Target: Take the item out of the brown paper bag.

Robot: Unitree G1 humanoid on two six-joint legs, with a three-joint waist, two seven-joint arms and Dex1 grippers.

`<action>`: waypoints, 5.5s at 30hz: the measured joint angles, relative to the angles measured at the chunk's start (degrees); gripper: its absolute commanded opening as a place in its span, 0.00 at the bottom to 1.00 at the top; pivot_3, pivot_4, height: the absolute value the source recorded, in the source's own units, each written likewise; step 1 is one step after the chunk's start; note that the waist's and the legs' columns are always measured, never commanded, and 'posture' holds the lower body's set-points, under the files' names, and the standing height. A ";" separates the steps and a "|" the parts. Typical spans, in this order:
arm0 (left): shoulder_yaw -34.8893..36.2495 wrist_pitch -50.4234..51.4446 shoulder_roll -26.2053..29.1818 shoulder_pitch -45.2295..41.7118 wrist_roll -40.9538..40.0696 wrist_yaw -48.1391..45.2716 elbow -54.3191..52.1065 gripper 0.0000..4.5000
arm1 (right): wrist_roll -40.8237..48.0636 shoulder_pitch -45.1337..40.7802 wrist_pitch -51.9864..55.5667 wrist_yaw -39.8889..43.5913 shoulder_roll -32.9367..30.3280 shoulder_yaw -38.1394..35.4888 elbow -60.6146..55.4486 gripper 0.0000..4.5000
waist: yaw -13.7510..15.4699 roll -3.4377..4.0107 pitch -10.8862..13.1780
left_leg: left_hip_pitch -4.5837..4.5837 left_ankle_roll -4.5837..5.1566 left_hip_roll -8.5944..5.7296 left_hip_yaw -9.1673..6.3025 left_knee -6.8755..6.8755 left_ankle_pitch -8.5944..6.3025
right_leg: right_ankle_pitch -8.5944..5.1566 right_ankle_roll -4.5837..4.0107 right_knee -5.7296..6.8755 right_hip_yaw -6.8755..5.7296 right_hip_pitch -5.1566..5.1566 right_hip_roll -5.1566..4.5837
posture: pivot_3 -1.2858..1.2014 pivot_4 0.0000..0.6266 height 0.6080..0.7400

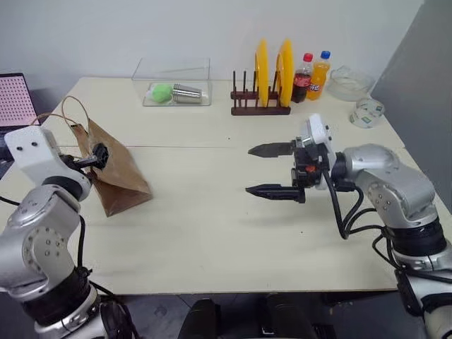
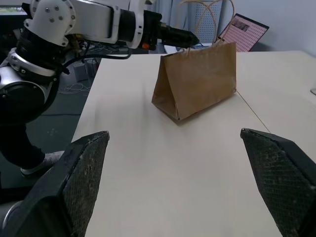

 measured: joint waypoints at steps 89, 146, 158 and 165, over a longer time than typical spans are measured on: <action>-38.57 -55.54 1.65 -61.68 15.90 -73.85 94.37 0.00 | 16.05 20.26 19.66 -28.33 -4.73 -18.57 -25.08 1.00 | 0.02 -0.44 0.40 | -1.14 -0.01 -0.17 -0.12 0.08 0.02 | 0.12 -0.18 0.11 -0.35 -0.96 -0.25 | 0.52 0.24 1.00; -44.77 -90.19 2.58 -61.00 38.62 -69.02 104.89 0.00 | 26.56 23.71 19.60 -46.33 -6.09 -15.26 -28.22 1.00 | -0.01 -0.48 0.43 | -1.18 0.13 -0.06 0.09 0.75 0.01 | 0.19 -0.06 0.41 0.00 -0.96 0.01 | 0.52 0.24 1.00; -44.62 -85.40 4.74 -58.97 38.40 -76.48 104.77 0.48 | 19.51 19.96 14.26 -42.67 -4.62 -12.55 -25.97 1.00 | -0.11 -0.48 0.43 | -1.12 0.13 -0.10 0.11 0.83 0.01 | 0.11 0.07 0.77 0.03 -1.01 0.06 | 0.52 0.24 1.00; -44.25 -83.29 6.28 -58.42 37.54 -79.28 104.41 0.97 | 12.43 19.27 6.14 -34.99 -4.44 -10.02 -24.27 1.00 | -0.14 -0.47 0.43 | -1.10 0.13 -0.09 0.11 0.88 0.00 | 0.10 0.08 0.82 0.04 -1.02 0.13 | 0.52 0.24 1.00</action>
